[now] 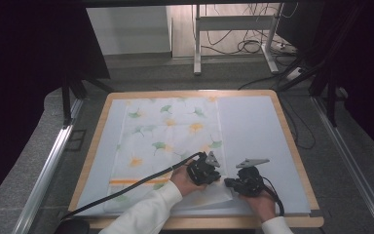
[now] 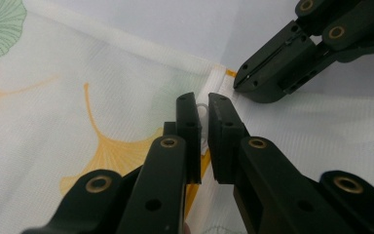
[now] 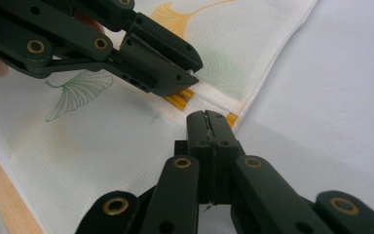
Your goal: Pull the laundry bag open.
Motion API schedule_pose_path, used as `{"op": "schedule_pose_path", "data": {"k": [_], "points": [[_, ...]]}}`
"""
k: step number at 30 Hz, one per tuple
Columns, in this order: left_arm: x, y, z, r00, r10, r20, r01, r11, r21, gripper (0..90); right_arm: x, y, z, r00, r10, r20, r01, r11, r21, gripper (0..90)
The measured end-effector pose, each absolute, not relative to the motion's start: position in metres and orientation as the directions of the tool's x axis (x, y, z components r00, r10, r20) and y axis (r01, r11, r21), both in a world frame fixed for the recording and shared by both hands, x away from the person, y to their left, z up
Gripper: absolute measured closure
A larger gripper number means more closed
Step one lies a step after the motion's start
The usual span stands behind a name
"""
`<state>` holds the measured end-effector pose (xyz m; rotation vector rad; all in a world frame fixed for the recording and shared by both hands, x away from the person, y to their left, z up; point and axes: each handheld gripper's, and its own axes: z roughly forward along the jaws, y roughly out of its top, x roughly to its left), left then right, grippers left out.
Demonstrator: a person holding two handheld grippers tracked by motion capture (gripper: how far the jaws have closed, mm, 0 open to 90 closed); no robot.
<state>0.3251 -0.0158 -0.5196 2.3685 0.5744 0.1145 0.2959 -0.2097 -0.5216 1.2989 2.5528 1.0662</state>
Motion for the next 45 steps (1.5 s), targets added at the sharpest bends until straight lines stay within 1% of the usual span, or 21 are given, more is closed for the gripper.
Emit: {"op": "schedule_pose_path", "data": {"k": [4, 7, 14, 22, 27, 38, 42, 45], "points": [[0.327, -0.007, -0.521, 0.890, 0.446, -0.100, 0.397, -0.648, 0.650, 84.8, 0.296, -0.210, -0.522, -0.639, 0.737, 0.223, 0.677, 0.400, 0.619, 89.6], [0.326, -0.003, -0.521, 0.891, 0.446, -0.086, 0.390, -0.654, 0.649, 84.8, 0.296, -0.209, -0.521, -0.640, 0.737, 0.220, 0.675, 0.402, 0.619, 89.6], [0.325, 0.004, -0.521, 0.885, 0.457, -0.089, 0.400, -0.649, 0.648, 84.8, 0.296, -0.210, -0.522, -0.640, 0.736, 0.220, 0.675, 0.401, 0.619, 89.5], [0.322, 0.007, -0.519, 0.892, 0.449, -0.041, 0.371, -0.679, 0.634, 84.8, 0.296, -0.210, -0.522, -0.641, 0.735, 0.222, 0.675, 0.401, 0.619, 89.6], [0.323, 0.013, -0.521, 0.885, 0.459, -0.076, 0.396, -0.657, 0.642, 84.8, 0.296, -0.210, -0.522, -0.641, 0.734, 0.223, 0.675, 0.401, 0.619, 89.6], [0.320, 0.019, -0.520, 0.887, 0.460, -0.051, 0.385, -0.671, 0.634, 84.8, 0.297, -0.211, -0.522, -0.641, 0.733, 0.229, 0.677, 0.399, 0.619, 89.6], [0.321, 0.024, -0.522, 0.873, 0.479, -0.093, 0.419, -0.638, 0.646, 84.8, 0.297, -0.211, -0.522, -0.641, 0.732, 0.231, 0.677, 0.398, 0.619, 89.6], [0.321, 0.028, -0.522, 0.870, 0.483, -0.097, 0.425, -0.636, 0.644, 84.8, 0.297, -0.211, -0.522, -0.642, 0.731, 0.232, 0.677, 0.399, 0.618, 89.6]]}}
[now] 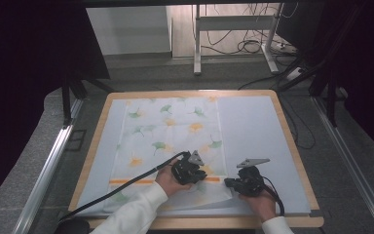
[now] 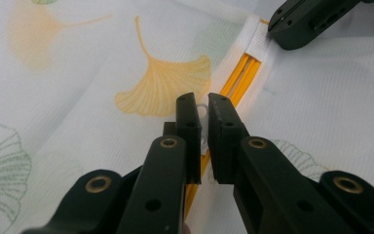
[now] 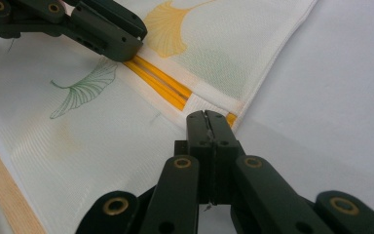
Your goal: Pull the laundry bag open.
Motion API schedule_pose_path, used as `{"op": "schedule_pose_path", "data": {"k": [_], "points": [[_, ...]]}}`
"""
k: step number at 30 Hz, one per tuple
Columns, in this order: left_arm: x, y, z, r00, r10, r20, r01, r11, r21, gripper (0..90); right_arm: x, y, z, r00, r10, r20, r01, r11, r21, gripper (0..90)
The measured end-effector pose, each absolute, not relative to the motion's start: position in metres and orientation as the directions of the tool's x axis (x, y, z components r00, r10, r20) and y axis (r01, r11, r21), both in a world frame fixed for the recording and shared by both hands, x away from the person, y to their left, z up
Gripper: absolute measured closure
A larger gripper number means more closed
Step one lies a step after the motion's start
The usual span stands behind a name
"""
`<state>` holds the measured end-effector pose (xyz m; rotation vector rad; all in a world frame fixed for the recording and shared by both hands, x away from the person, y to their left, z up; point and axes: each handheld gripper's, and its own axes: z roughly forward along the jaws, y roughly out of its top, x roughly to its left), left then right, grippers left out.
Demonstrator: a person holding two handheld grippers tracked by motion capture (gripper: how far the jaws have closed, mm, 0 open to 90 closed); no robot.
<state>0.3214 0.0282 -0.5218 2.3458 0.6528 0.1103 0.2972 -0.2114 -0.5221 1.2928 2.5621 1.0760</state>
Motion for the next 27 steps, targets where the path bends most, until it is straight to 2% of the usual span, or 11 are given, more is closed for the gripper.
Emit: {"op": "schedule_pose_path", "data": {"k": [16, 21, 27], "points": [[0.313, 0.034, -0.519, 0.888, 0.460, -0.001, 0.362, -0.698, 0.618, 84.8, 0.297, -0.211, -0.522, -0.645, 0.729, 0.230, 0.676, 0.403, 0.617, 89.6], [0.317, 0.048, -0.522, 0.872, 0.485, -0.059, 0.409, -0.657, 0.633, 84.8, 0.297, -0.211, -0.522, -0.643, 0.730, 0.231, 0.677, 0.401, 0.618, 89.6], [0.315, 0.065, -0.524, 0.859, 0.507, -0.072, 0.429, -0.636, 0.641, 84.8, 0.298, -0.212, -0.522, -0.641, 0.730, 0.237, 0.680, 0.397, 0.616, 89.6]]}}
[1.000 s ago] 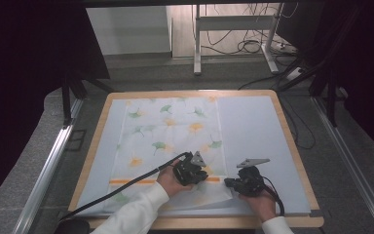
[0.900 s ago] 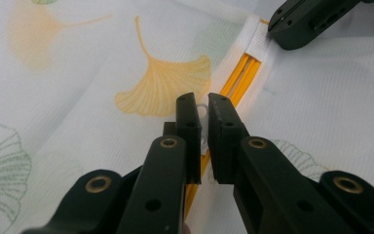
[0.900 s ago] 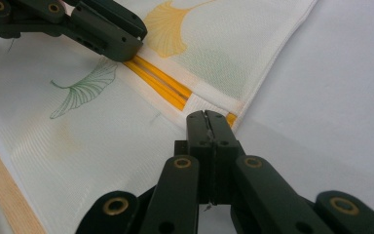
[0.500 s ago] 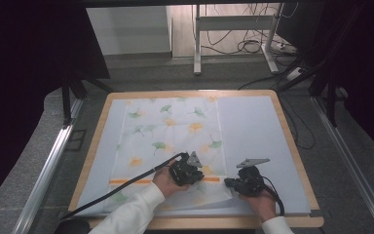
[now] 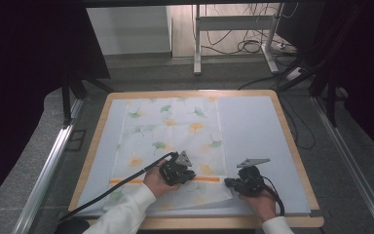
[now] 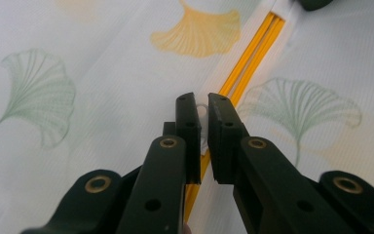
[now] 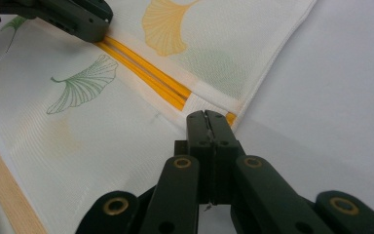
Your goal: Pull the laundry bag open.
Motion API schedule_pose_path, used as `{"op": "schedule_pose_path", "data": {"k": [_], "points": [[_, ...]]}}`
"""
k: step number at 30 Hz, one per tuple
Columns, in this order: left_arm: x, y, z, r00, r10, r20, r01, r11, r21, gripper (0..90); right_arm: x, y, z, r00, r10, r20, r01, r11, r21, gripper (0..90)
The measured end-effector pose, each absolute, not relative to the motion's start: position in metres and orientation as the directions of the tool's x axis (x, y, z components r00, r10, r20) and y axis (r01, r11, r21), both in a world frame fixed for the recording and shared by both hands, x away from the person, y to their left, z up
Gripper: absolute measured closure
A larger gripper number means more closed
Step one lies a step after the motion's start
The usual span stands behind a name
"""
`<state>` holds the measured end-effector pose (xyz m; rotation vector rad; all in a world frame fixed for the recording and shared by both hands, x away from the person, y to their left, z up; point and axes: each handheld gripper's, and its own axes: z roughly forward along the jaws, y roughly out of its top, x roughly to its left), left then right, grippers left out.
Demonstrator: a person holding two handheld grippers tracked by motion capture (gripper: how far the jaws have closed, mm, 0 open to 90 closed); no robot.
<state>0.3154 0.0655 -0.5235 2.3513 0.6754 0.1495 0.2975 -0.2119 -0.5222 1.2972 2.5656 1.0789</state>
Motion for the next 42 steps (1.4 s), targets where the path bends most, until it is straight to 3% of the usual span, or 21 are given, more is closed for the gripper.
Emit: {"op": "schedule_pose_path", "data": {"k": [42], "points": [[0.303, 0.116, -0.524, 0.823, 0.566, -0.057, 0.472, -0.623, 0.624, 84.8, 0.297, -0.212, -0.522, -0.644, 0.730, 0.228, 0.675, 0.401, 0.620, 89.6]]}}
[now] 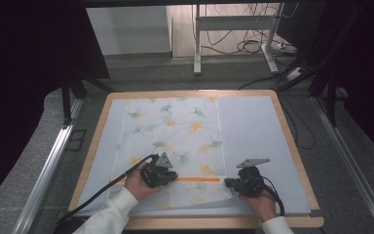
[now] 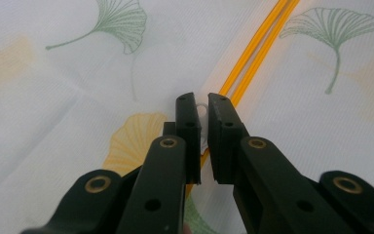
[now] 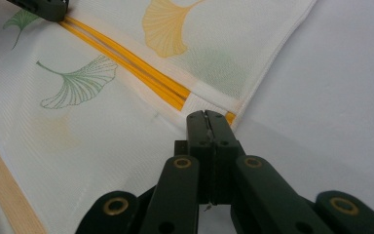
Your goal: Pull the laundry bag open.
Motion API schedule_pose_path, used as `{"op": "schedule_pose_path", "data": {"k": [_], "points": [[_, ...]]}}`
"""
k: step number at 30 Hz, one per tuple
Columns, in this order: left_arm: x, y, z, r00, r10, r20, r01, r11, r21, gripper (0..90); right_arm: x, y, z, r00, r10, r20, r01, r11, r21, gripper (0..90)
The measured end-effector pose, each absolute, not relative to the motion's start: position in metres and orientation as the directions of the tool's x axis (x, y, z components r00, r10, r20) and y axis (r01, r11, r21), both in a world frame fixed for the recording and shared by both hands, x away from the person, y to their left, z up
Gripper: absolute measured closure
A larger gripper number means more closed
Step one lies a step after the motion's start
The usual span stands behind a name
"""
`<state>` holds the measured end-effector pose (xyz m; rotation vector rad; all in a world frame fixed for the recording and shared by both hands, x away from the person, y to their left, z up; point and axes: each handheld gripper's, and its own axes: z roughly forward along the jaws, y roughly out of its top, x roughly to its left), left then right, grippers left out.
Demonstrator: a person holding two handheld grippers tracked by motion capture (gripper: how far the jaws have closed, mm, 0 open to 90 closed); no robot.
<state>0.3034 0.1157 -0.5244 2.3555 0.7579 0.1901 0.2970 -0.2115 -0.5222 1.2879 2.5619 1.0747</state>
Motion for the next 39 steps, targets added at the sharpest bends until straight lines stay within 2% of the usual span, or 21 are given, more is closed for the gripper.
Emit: {"op": "schedule_pose_path", "data": {"k": [5, 10, 16, 21, 39], "points": [[0.303, 0.123, -0.525, 0.815, 0.575, -0.070, 0.486, -0.613, 0.623, 84.7, 0.297, -0.212, -0.522, -0.645, 0.729, 0.229, 0.674, 0.403, 0.619, 89.5], [0.300, 0.124, -0.524, 0.817, 0.575, -0.034, 0.470, -0.631, 0.617, 84.8, 0.297, -0.212, -0.522, -0.644, 0.730, 0.228, 0.675, 0.401, 0.620, 89.6], [0.300, 0.133, -0.525, 0.805, 0.590, -0.064, 0.495, -0.609, 0.620, 84.7, 0.297, -0.212, -0.522, -0.645, 0.729, 0.229, 0.674, 0.402, 0.620, 89.6], [0.297, 0.139, -0.524, 0.802, 0.596, -0.047, 0.494, -0.617, 0.613, 84.8, 0.297, -0.212, -0.522, -0.645, 0.729, 0.229, 0.674, 0.402, 0.620, 89.6], [0.294, 0.176, -0.527, 0.762, 0.641, -0.087, 0.549, -0.570, 0.611, 84.8, 0.297, -0.212, -0.522, -0.644, 0.730, 0.228, 0.675, 0.401, 0.619, 89.6]]}}
